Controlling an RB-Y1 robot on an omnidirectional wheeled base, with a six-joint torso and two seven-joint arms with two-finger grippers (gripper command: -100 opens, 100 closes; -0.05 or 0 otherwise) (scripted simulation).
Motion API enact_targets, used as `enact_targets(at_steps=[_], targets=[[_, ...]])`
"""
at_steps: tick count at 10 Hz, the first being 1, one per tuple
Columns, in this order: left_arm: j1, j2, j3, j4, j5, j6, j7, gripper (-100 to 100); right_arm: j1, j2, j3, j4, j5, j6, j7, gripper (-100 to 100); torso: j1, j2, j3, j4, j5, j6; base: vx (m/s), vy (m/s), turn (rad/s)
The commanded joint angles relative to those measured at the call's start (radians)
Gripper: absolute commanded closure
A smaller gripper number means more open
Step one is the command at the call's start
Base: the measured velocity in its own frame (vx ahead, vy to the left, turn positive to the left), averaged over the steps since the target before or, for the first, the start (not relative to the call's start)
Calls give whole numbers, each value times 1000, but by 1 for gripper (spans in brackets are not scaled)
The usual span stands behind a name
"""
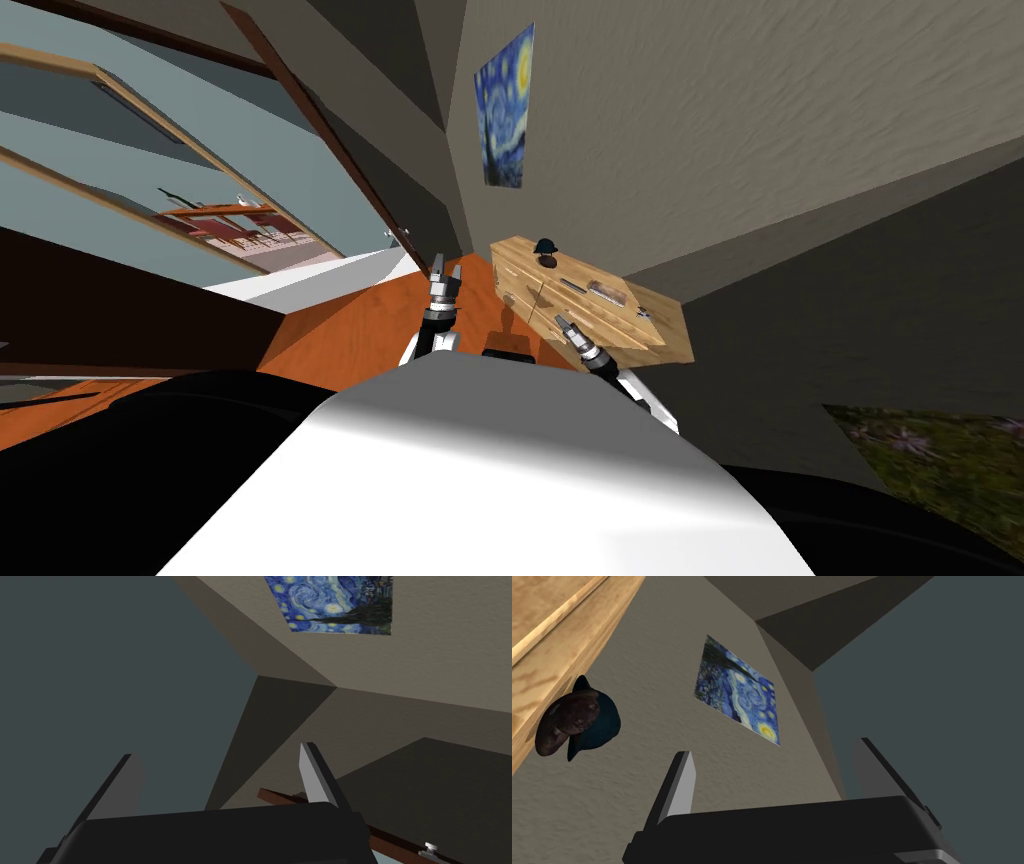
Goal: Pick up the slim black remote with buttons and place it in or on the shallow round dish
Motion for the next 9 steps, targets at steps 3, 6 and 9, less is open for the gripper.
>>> enact_targets(at_steps=[3, 6, 9], targets=[[0, 0, 0, 0, 0, 0, 0, 0, 15, -113, 27, 92, 45, -35, 16, -100, 0, -1, -1, 0, 0, 0, 11, 76, 116], [0, 0, 0, 0, 0, 0, 0, 0, 19, -204, 40, 145, 65, -50, 23, -100, 0, -2, -1, 0, 0, -1, 16, 68, 98], [0, 0, 0, 0, 0, 0, 0, 0, 25, -308, 62, 220, 102, -79, 40, -100, -1, -3, -2, -1, 0, 0, 40, 67, 125]])
